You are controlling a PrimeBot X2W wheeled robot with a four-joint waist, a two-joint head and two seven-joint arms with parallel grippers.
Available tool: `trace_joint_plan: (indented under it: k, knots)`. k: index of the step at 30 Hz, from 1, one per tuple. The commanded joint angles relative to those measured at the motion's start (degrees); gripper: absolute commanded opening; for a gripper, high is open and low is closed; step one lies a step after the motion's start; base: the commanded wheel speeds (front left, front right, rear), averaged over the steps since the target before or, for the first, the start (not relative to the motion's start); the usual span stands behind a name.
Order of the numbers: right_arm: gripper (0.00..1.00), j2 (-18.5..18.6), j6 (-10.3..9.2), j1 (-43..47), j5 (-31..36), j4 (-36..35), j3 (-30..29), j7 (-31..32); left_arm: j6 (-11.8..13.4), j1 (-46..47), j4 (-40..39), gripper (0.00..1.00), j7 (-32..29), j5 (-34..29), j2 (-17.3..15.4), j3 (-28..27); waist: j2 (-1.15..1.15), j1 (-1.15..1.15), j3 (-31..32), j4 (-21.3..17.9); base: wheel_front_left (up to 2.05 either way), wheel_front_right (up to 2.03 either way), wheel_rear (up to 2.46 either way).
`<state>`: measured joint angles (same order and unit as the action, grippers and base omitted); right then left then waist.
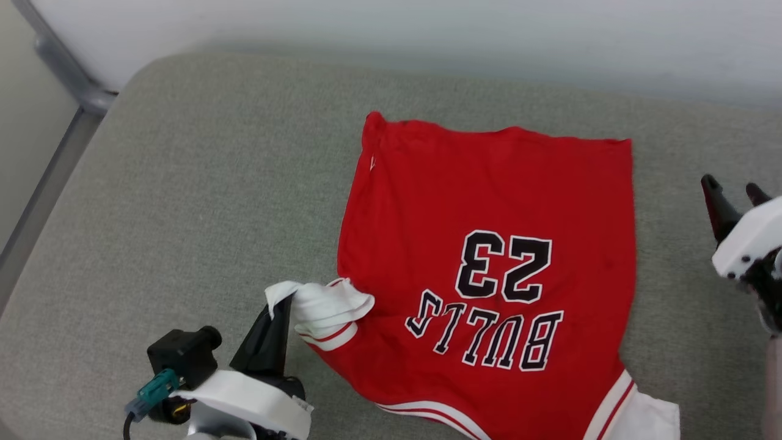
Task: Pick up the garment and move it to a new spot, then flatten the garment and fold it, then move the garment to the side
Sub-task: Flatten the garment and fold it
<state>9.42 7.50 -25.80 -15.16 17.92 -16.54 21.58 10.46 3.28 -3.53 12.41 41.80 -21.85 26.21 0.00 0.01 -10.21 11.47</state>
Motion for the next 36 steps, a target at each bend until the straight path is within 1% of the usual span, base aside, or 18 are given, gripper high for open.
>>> trace_joint_plan:
  k: [1, 4, 7, 12, 15, 18, 20, 21, 22, 24, 25, 29, 32, 36]
  knots:
    - [1.0, 0.66, -0.02, -2.63, 0.06, 1.65, 0.01, 1.62, -0.53, 1.54, 0.2, 0.0, 0.55, -0.44, 0.52, 0.32, 0.0, -0.01, -5.09, 3.57, 0.0, 0.0, 0.0]
    - [1.0, 2.62, -0.02, -10.33, 1.83, 7.62, 0.68, 8.19, -1.93, 4.03, 0.95, 0.0, 1.28, -1.47, 2.15, 1.06, 0.0, -0.01, -8.08, 5.56, 0.0, 0.0, 0.0]
    - [1.0, 4.5, -0.02, -16.83, 4.29, 12.01, 0.87, 14.0, -3.46, 6.37, 1.57, 0.0, 1.85, -2.08, 3.6, 1.67, 0.0, -0.01, -10.92, 7.46, 0.0, 0.0, 0.0]
    - [1.0, 5.33, -0.02, -24.5, 8.74, 17.08, 0.93, 20.15, -5.5, 9.0, 2.76, 0.0, 2.48, -2.83, 5.6, 1.59, 0.0, -0.01, -14.83, 9.48, 0.0, 0.0, 0.0]
    - [1.0, 5.35, -0.03, -26.63, 10.64, 20.12, 0.98, 23.53, -6.52, 9.86, 3.65, 0.0, 2.57, -3.15, 6.46, 1.16, 0.0, -0.01, -16.24, 10.13, 0.0, 0.0, 0.0]
    - [1.0, 4.58, -0.02, -25.62, 12.01, 24.53, 1.14, 29.62, -7.35, 10.15, 4.63, 0.0, 2.74, -3.47, 7.34, 0.66, 0.0, -0.01, -16.6, 10.33, 0.0, 0.0, 0.0]
    - [1.0, 3.93, -0.02, -24.55, 12.35, 27.04, 0.15, 34.07, -7.84, 10.07, 5.25, 0.0, 2.79, -3.73, 7.68, 0.16, 0.0, -0.01, -16.56, 10.24, 0.0, 0.0, 0.0]
    - [0.67, 3.75, -0.02, -23.79, 13.06, 27.9, -0.43, 36.13, -7.96, 9.98, 5.55, 0.0, 2.82, -3.83, 7.86, 0.04, 0.0, -0.01, -16.39, 10.21, 0.0, 0.0, 0.0]
    - [0.0, 3.37, -0.03, -23.62, 13.47, 27.71, -1.01, 36.55, -8.17, 9.85, 5.83, 0.0, 2.84, -3.84, 8.09, -0.12, 0.0, -0.01, -16.17, 10.17, 0.0, 0.0, 0.0]
    - [0.0, 2.75, -0.02, -23.65, 13.98, 27.27, -1.84, 37.22, -8.49, 9.52, 6.44, 0.0, 2.86, -4.2, 8.39, -0.46, 0.0, -0.01, -15.47, 9.94, 0.0, 0.0, 0.0]
    - [0.0, 2.75, -0.02, -24.04, 14.09, 26.27, -1.9, 36.4, -8.52, 9.36, 6.63, 0.0, 2.87, -4.36, 8.48, -0.68, 0.0, -0.01, -15.07, 9.79, 0.0, 0.0, 0.0]
    - [0.0, 3.94, -0.04, -25.03, 14.21, 23.3, -1.34, 34.45, -8.61, 8.39, 8.02, 0.0, 2.9, -4.59, 8.32, -1.31, 0.0, -0.01, -12.2, 8.98, 0.0, 0.0, 0.0]
    - [0.0, 5.78, -0.04, -24.25, 13.41, 20.98, 0.77, 33.46, -8.12, 6.93, 9.52, 0.0, 2.52, -3.93, 7.63, -1.78, 0.0, -0.01, -9.01, 7.71, 0.0, 0.0, 0.0]
    - [0.0, 7.49, -0.04, -19.76, 9.99, 17.27, 4.49, 33.3, -6.96, 4.41, 10.87, 0.0, 1.78, -3.19, 6.29, -2.7, 0.0, -0.01, -3.84, 5.13, 0.0, 0.0, 0.0]
